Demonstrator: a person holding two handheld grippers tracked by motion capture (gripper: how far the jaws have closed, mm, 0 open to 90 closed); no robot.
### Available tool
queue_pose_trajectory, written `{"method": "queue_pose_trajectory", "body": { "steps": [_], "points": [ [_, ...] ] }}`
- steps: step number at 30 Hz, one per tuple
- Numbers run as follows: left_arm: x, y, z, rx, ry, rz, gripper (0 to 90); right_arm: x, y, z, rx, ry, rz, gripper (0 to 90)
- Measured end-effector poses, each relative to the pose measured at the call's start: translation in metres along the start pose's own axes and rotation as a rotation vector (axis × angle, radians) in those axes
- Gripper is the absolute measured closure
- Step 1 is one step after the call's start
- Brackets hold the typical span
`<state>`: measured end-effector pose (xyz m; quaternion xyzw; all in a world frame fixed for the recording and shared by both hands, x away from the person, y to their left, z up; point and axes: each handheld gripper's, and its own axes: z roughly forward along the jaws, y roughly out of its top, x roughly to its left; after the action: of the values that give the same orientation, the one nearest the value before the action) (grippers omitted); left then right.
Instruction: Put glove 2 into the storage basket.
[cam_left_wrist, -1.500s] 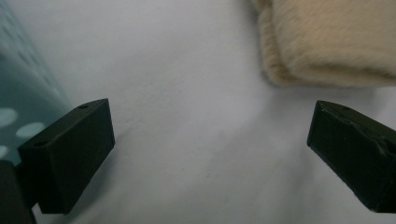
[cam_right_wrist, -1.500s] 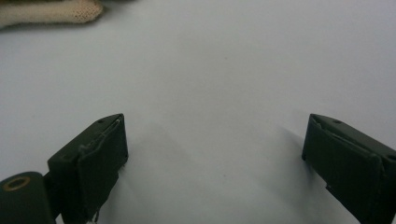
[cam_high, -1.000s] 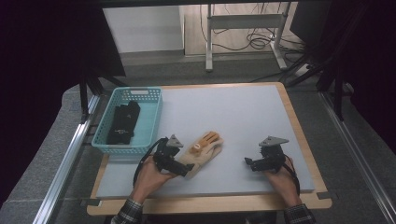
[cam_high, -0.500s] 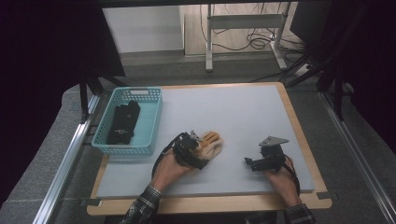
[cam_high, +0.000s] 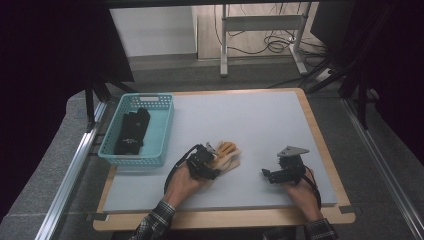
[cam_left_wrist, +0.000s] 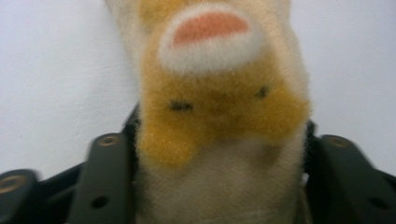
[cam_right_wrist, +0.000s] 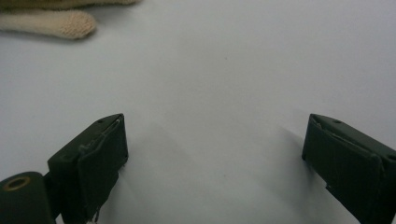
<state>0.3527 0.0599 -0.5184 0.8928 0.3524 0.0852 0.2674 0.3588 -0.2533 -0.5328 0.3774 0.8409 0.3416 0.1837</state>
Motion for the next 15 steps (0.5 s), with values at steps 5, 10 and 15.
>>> {"method": "queue_pose_trajectory", "body": {
  "steps": [5,10,15],
  "points": [
    [-0.003,0.000,-0.004,-0.015,0.006,0.003,57.8,0.000,0.000,0.000,0.000,0.000,0.000,6.5],
    [0.006,0.003,-0.015,-0.046,-0.001,-0.022,60.6,0.000,0.000,0.000,0.000,0.000,0.001,6.5],
    [0.020,0.009,-0.036,-0.076,0.018,-0.054,60.5,0.000,0.000,0.000,0.000,0.000,0.002,6.5]
  ]
}}
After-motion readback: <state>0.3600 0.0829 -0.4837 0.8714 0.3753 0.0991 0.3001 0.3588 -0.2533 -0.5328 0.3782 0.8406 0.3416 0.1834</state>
